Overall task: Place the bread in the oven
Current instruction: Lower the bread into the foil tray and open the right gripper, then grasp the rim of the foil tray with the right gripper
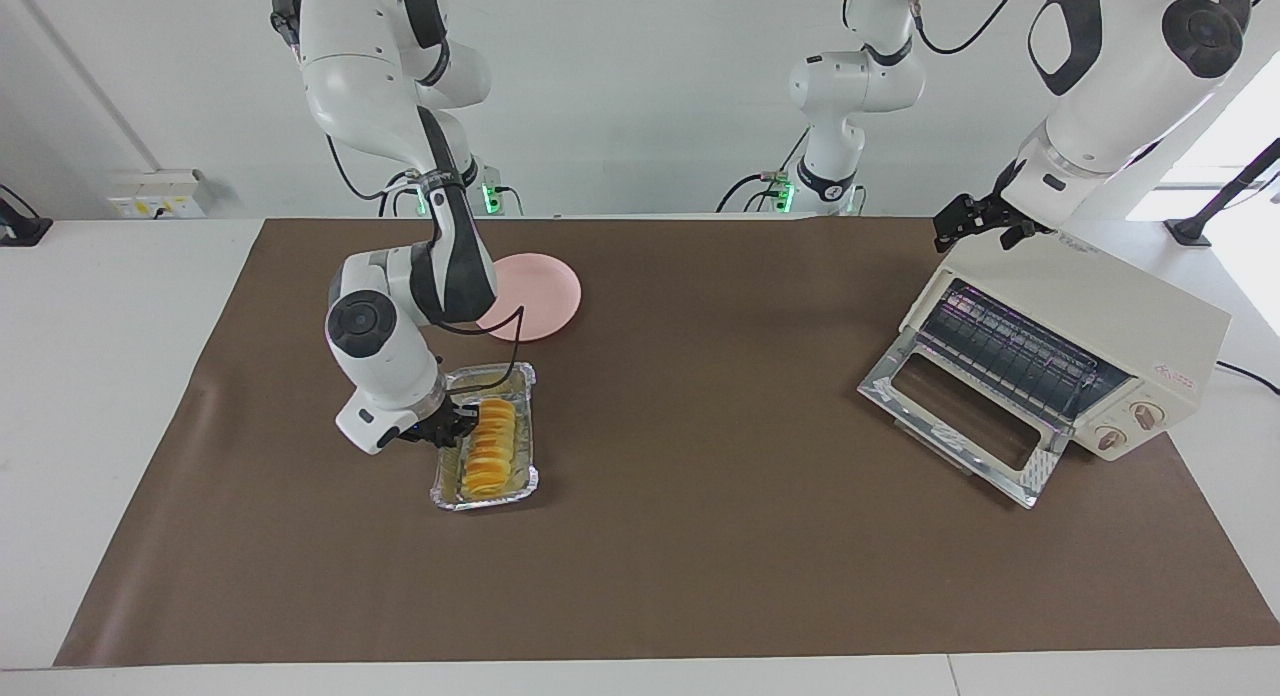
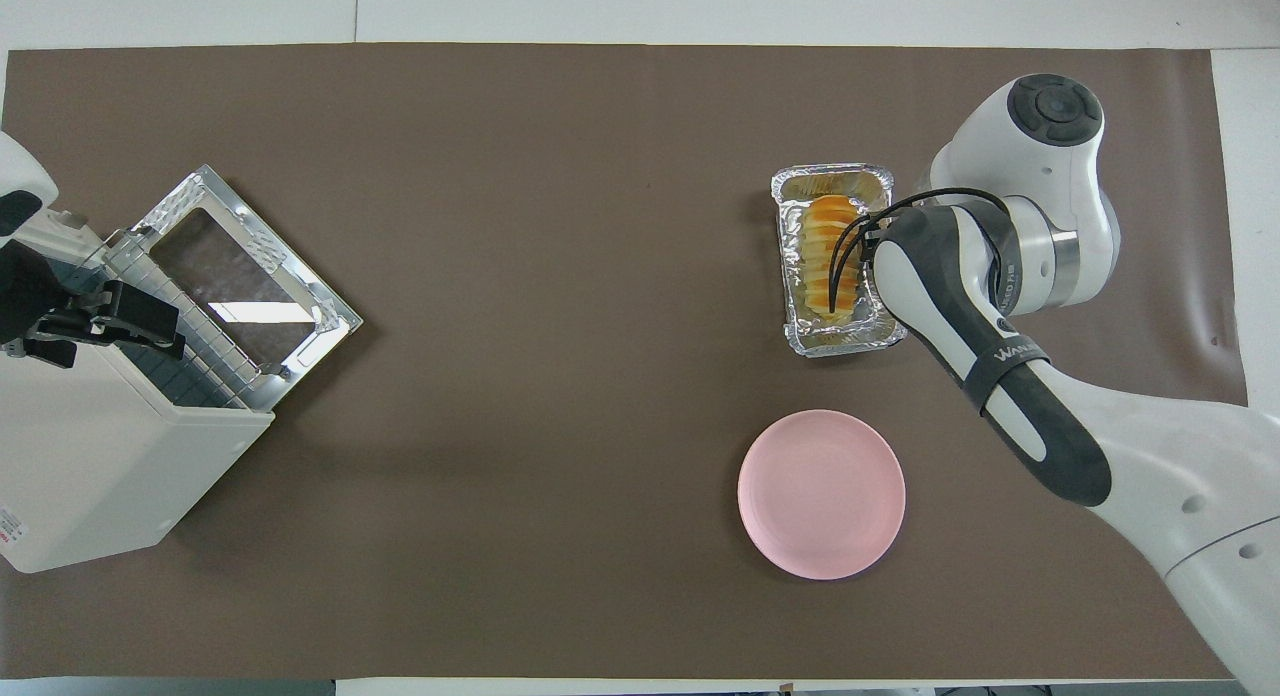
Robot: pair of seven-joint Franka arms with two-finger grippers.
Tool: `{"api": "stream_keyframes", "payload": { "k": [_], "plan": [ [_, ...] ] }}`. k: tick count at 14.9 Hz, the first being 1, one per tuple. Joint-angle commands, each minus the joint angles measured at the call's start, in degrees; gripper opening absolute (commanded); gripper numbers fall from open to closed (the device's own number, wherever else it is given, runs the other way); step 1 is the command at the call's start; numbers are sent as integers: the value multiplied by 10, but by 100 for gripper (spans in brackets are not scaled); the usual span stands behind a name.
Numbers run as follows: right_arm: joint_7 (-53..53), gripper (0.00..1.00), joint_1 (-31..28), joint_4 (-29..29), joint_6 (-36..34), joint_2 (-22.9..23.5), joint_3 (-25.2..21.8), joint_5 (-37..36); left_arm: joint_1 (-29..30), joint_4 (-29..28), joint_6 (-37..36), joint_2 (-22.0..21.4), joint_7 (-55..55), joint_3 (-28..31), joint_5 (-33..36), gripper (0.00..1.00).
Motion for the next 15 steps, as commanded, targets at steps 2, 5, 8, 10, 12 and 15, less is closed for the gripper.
{"api": "stream_keyframes", "payload": {
  "k": [2,5,8,10,12,15],
  "plan": [
    [11,0,4,-3,-3,-8,3,-4,5,-9,7,-12,2,-5,9,100],
    [10,0,4,6,-10,-8,3,-4,5,-9,7,-12,2,-5,9,100],
    [9,0,3,52,-62,-9,5,3,5,-9,7,-12,2,-5,9,100],
    [8,0,3,94,-106,-12,7,5,5,-9,7,-12,2,-5,9,100],
    [12,0,7,133,-150,-13,11,12,5,-9,7,-12,2,-5,9,100],
    [14,0,13,172,-193,-15,11,67,5,-9,7,-12,2,-5,9,100]
  ]
}}
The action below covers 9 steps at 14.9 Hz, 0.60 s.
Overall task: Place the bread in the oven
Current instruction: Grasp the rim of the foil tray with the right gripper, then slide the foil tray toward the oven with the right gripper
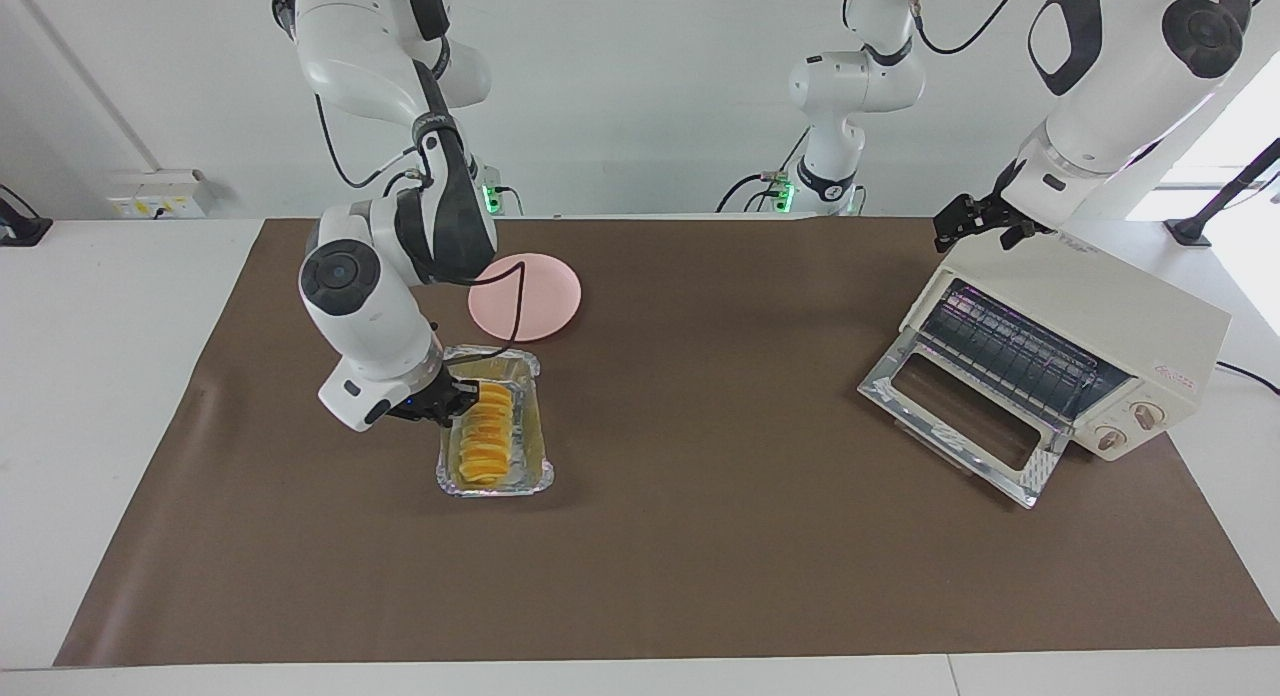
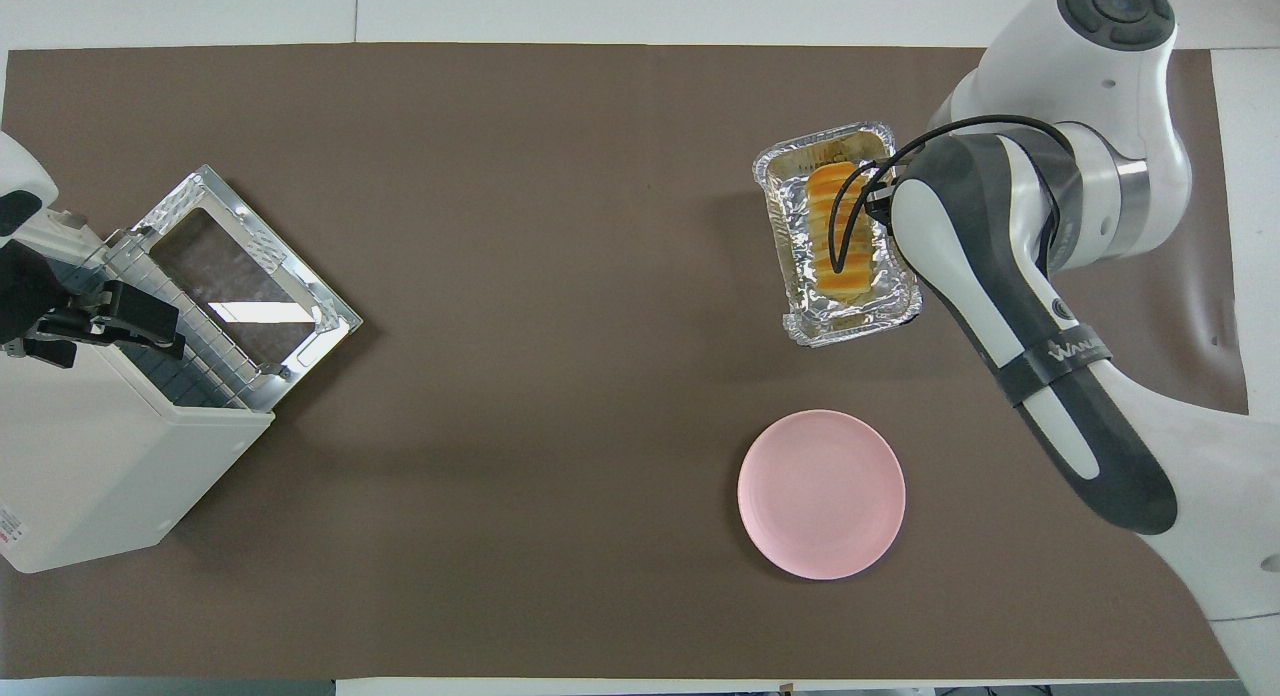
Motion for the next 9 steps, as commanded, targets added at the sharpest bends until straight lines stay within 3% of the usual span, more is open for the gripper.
{"api": "stream_keyframes", "payload": {
  "k": [1,4,9],
  "plan": [
    [18,0,9,50,-42,5,4,41,5,-9,7,-12,2,-5,9,100],
    [86,0,51,86,-58,10,4,54,5,-9,7,-12,2,-5,9,100],
    [206,0,152,92,-8,26,3,67,5,-9,7,-12,2,-5,9,100]
  ]
}}
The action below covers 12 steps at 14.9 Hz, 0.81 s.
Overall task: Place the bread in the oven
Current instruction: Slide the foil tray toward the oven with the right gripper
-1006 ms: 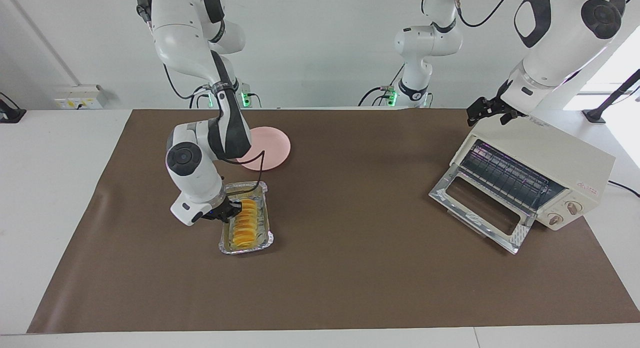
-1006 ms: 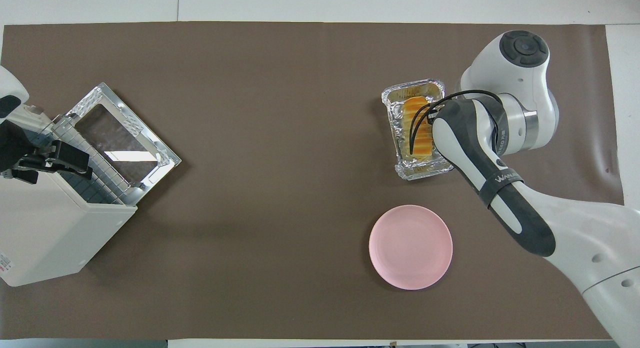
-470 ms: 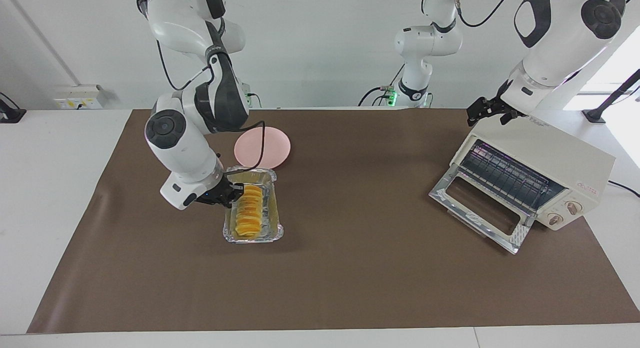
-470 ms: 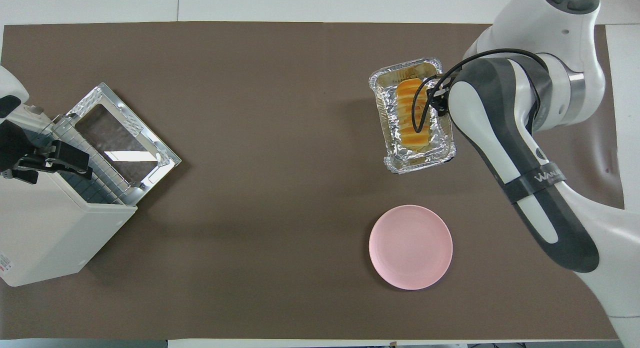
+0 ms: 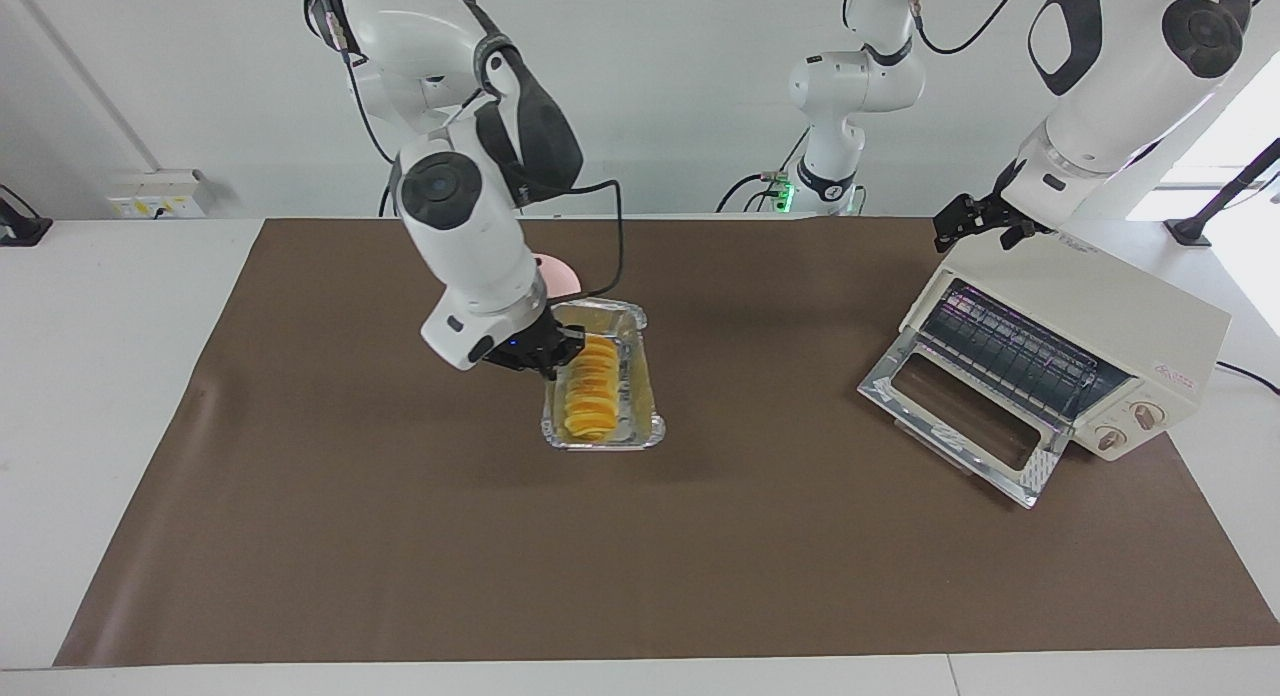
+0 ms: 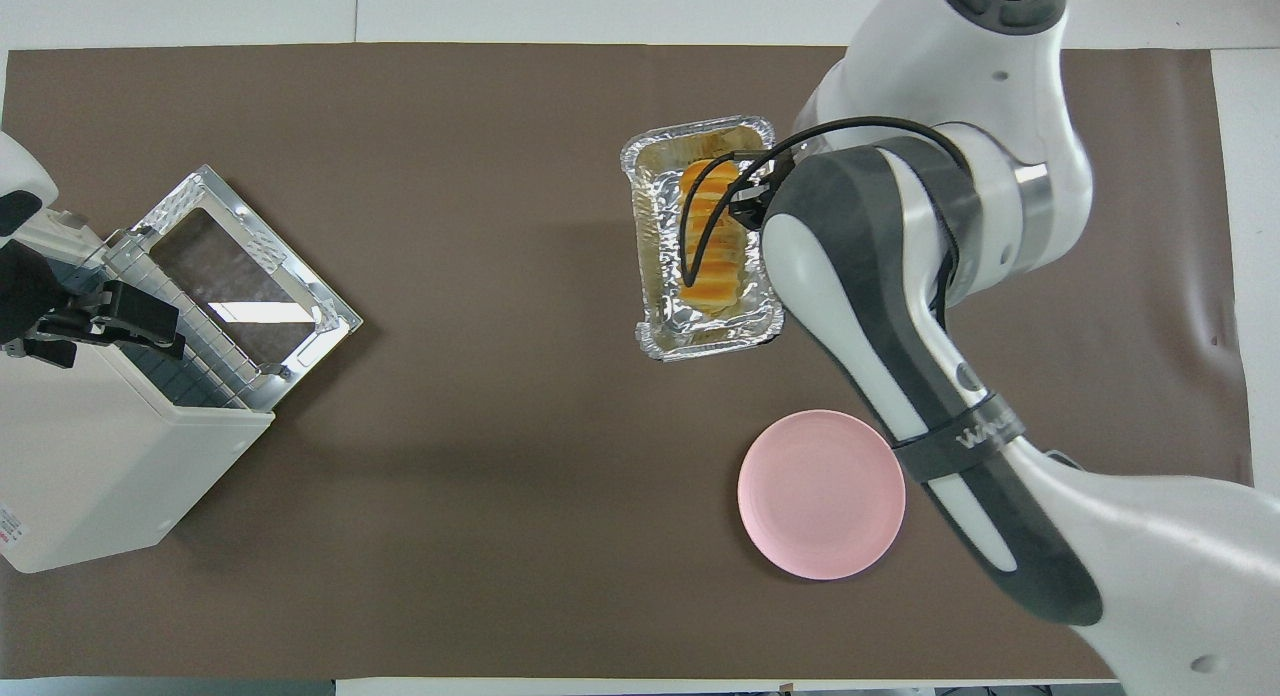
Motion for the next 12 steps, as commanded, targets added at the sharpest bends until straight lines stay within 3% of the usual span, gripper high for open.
{"api": "stream_keyframes", "payload": {
  "k": [1,6,12],
  "plan": [
    [60,0,49,19,35,32,-2,14,5,-9,7,-12,2,-5,9,100],
    [98,0,99,18,100,82,-2,15,5,-9,7,-12,2,-5,9,100],
    [103,0,133,-23,180,99,-1,21,5,-9,7,-12,2,-5,9,100]
  ]
}}
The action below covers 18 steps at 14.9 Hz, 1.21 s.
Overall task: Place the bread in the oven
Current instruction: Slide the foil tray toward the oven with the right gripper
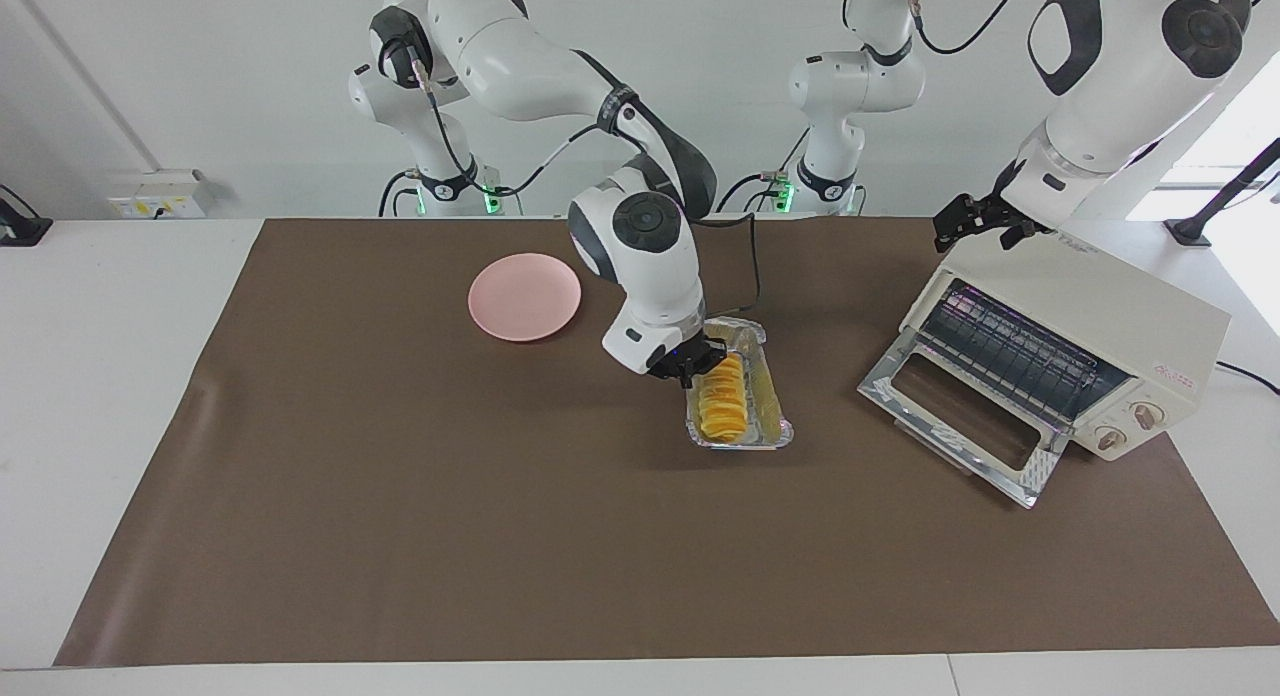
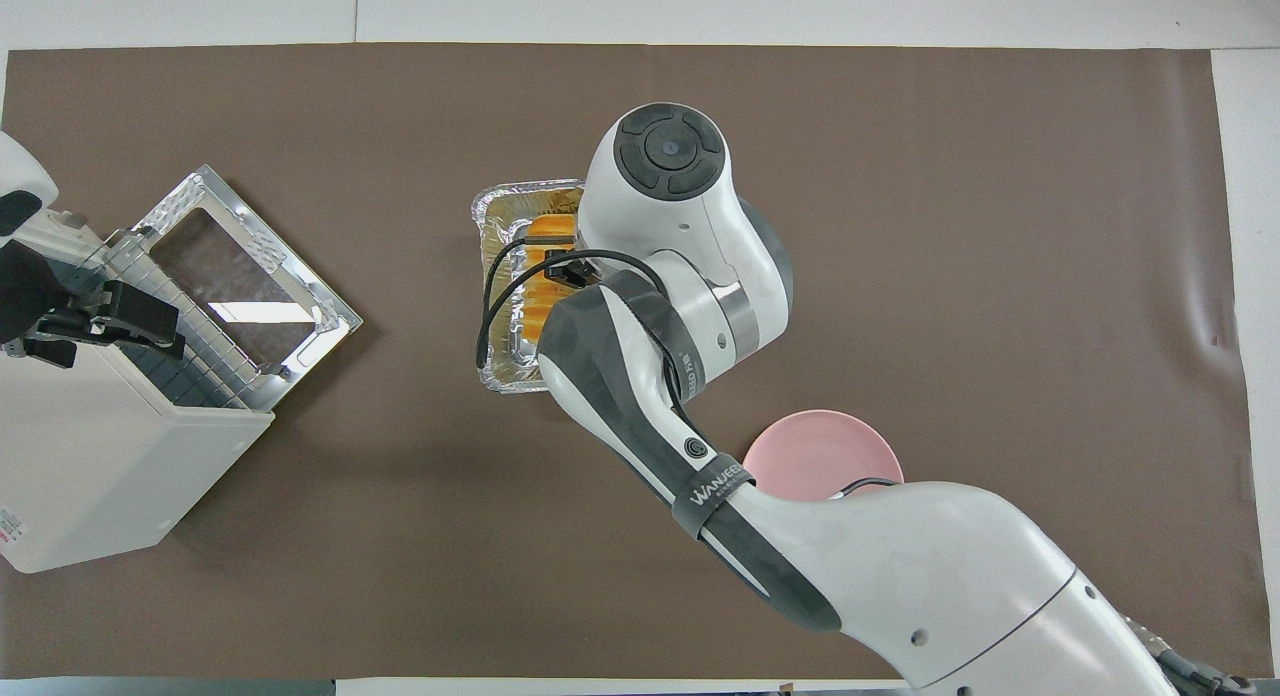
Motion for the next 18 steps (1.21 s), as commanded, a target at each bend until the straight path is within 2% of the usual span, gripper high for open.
{"api": "stream_keyframes", "payload": {
  "k": [1,5,11,12,13,16,18],
  "plan": [
    [6,0,8,-24,26,3,-1,16,5,-9,7,-12,2,-5,9,100],
    [7,0,28,-106,106,-3,-1,18,-5,-9,7,-12,3,-8,8,100],
    [18,0,22,-110,109,0,-1,18,-8,-9,7,-12,2,-5,8,100],
    [26,67,23,-110,108,0,-1,18,-8,-9,7,-12,2,-5,8,100],
    [43,100,24,-106,105,0,-1,22,-8,-9,6,-12,1,-5,8,100],
    [57,100,24,-93,91,-2,-1,40,-16,-11,16,-16,-6,-5,8,100],
    [57,100,20,-69,51,-3,-2,50,-16,-11,51,-14,-54,-7,8,100]
  ]
}}
